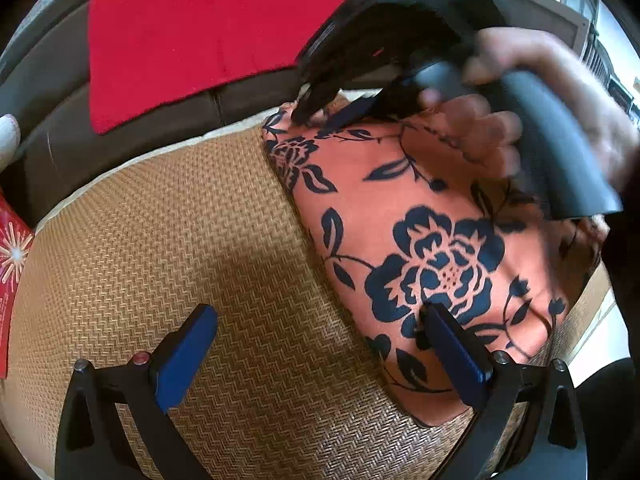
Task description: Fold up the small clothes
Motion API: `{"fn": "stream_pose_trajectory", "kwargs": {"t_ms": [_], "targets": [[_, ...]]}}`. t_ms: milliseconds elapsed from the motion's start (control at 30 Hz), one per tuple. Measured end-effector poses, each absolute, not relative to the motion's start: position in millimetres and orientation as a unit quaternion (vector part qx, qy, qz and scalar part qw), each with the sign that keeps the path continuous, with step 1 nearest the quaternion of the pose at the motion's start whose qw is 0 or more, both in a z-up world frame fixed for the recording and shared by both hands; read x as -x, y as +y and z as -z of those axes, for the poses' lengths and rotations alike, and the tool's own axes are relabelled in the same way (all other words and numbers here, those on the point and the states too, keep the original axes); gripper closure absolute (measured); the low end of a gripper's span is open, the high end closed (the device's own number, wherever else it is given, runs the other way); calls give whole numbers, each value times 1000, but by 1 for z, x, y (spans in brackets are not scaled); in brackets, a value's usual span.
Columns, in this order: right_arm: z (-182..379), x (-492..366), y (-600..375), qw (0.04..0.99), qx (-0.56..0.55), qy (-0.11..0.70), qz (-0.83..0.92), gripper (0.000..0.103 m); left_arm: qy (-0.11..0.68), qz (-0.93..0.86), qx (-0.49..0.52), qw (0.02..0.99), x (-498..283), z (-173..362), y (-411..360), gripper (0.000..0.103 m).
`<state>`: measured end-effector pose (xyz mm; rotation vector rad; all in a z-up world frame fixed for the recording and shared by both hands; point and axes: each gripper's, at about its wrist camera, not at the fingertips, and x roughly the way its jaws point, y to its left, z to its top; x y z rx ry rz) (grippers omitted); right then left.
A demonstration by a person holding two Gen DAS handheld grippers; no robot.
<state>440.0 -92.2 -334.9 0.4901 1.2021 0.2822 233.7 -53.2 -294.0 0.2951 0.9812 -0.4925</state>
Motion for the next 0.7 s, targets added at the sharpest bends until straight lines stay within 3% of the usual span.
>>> {"fn": "stream_pose_trajectory", "kwargs": {"t_ms": [100, 267, 333, 367, 500, 700], "targets": [[349, -447, -94, 782, -246, 558, -130, 68, 466, 240, -129, 842, -235, 291, -50, 0], [300, -400, -137, 811, -274, 495, -145, 65, 445, 228, -93, 861, -249, 277, -37, 0], [283, -368, -166, 824, -284, 471, -133, 43, 440, 226, -71, 866, -254, 271, -33, 0], [275, -350, -184, 833, -292, 455, -118, 26, 437, 225, -58, 869, -255, 269, -28, 0], [267, -294, -239, 846, -315, 422, -78, 25, 439, 222, -26, 870, -264, 269, -29, 0], [320, -249, -291, 810, -398, 427, -60, 25, 472, 272, 11, 839, -279, 285, -37, 0]]}}
